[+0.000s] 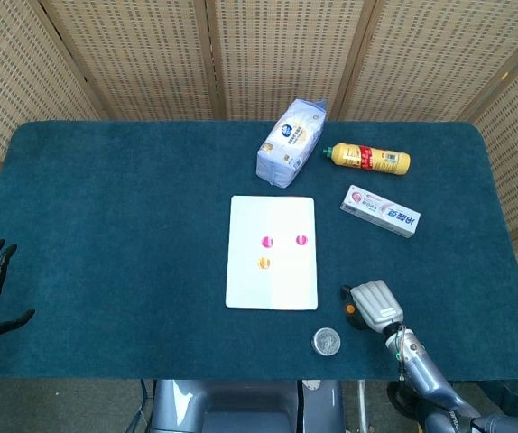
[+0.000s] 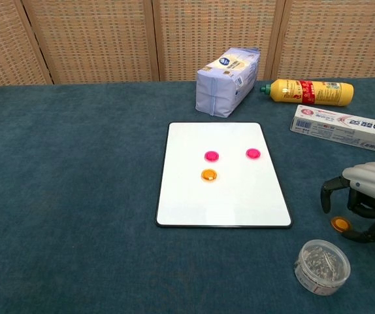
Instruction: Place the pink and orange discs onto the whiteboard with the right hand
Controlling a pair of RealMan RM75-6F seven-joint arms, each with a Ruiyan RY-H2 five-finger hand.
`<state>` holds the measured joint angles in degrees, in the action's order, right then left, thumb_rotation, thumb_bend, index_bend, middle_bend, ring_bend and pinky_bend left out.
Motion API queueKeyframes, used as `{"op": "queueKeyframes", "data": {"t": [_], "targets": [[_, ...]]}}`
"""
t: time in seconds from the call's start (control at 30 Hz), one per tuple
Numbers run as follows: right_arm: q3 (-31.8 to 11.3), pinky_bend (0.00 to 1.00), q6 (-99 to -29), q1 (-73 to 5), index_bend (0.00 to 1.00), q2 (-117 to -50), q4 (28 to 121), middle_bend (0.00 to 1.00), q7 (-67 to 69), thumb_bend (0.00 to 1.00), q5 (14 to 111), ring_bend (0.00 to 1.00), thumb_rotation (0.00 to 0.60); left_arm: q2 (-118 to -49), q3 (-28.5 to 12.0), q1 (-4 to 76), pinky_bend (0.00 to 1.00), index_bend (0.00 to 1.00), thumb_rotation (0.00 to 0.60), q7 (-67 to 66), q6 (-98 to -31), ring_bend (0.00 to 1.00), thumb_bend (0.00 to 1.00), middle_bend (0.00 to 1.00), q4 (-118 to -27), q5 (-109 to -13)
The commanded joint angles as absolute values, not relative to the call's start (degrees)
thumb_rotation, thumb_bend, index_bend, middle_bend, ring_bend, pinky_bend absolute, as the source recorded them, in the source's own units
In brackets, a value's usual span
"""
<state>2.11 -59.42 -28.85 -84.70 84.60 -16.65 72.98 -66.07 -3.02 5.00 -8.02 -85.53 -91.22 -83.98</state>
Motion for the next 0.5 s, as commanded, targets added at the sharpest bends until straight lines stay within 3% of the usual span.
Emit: {"op": "queueKeyframes", "data": {"t": [0.03,0.5], "targets": [[2.0,1.00,-59.2,-28.7,0.41,-84.8,84.5,0.92,-16.6,0.34,73.1,0.93,0.600,-66.1,-3.0,5.0,0.00,0.00,0.600,-8.0,-85.5,0.00,0.00,0.00,-91.2,-84.0],[1.5,1.00,-57.9,-28.2,0.41,-85.7,83.2,0.92,-15.9,0.34,73.6,0.93,0.600,-66.2,-3.1,5.0,0.00,0.00,0.600,-8.2,-85.6,0.00,0.00,0.00,-91.2,-84.0]]}}
